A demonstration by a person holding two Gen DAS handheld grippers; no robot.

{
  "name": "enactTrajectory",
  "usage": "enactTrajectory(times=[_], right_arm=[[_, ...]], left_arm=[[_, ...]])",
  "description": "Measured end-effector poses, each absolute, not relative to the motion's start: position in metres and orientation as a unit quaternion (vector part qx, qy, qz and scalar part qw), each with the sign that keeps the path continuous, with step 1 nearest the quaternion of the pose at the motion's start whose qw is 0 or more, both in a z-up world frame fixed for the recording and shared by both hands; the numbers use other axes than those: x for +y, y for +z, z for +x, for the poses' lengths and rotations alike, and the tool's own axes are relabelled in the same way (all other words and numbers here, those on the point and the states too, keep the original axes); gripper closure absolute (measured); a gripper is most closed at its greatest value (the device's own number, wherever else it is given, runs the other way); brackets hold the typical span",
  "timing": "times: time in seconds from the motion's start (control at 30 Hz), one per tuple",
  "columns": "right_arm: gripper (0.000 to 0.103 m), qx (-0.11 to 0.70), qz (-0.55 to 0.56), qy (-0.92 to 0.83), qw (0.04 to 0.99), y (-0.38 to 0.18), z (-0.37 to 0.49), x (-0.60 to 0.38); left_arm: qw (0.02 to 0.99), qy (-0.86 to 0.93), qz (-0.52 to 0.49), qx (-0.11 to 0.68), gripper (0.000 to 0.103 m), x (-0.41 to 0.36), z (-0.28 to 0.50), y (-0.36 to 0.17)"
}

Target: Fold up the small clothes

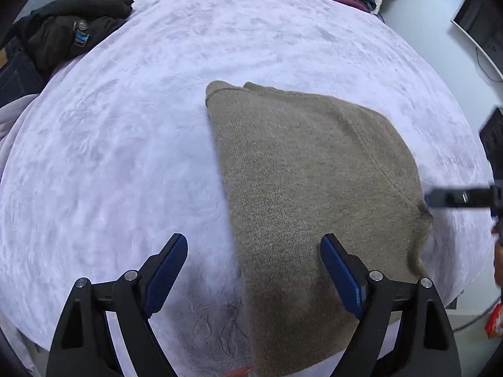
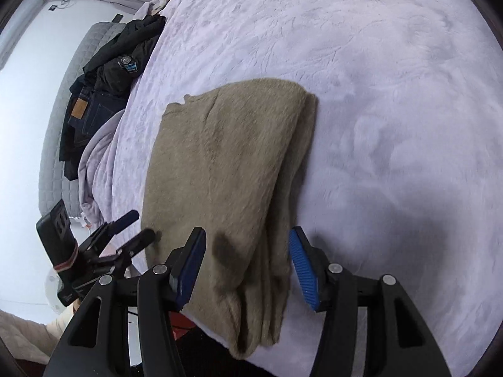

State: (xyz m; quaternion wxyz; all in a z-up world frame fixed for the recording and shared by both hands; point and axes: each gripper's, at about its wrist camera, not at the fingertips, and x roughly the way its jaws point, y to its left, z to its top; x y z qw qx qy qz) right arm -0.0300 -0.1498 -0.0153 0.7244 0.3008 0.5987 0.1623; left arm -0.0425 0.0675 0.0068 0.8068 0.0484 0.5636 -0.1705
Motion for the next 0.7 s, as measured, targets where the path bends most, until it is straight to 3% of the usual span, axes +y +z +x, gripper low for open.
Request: enactTrajectory(times=[0.03, 0.07, 0.2, 0.3, 0.43, 0.7], right_arm=[[0.044, 0.598, 0.302, 0.164, 0.724, -0.012, -0.039, -0.146], [0.044, 0.597, 0.303, 0.167, 0.724, -0.009, -0.046, -0.142], [0.045, 0.604, 0.293, 0.167, 0.722, -0.011, -0.055, -0.118], [0.095, 0.623, 0.238, 0.154, 0.729, -0.013, -0.055, -0.101], [0.095, 0.618, 0.182, 0.11, 0.757, -0.004, -0.068, -0.102], [0.095, 0.631, 0.233, 0.072, 0.736, -0.047, -0.096, -0.126]], left_arm=[[0.807, -0.166, 0.041, 0.565, 0.011, 0.072, -0.043, 0.009], [0.805, -0.161, 0.034, 0.571, 0.0, 0.088, -0.04, 0.009], [0.797, -0.146, 0.011, 0.586, 0.0, 0.088, -0.028, 0.01], [0.798, -0.125, 0.035, 0.588, 0.0, 0.09, -0.023, 0.011], [0.808, -0.107, 0.053, 0.577, 0.0, 0.084, -0.027, 0.012], [0.79, -0.085, 0.085, 0.601, 0.0, 0.078, -0.035, -0.004]])
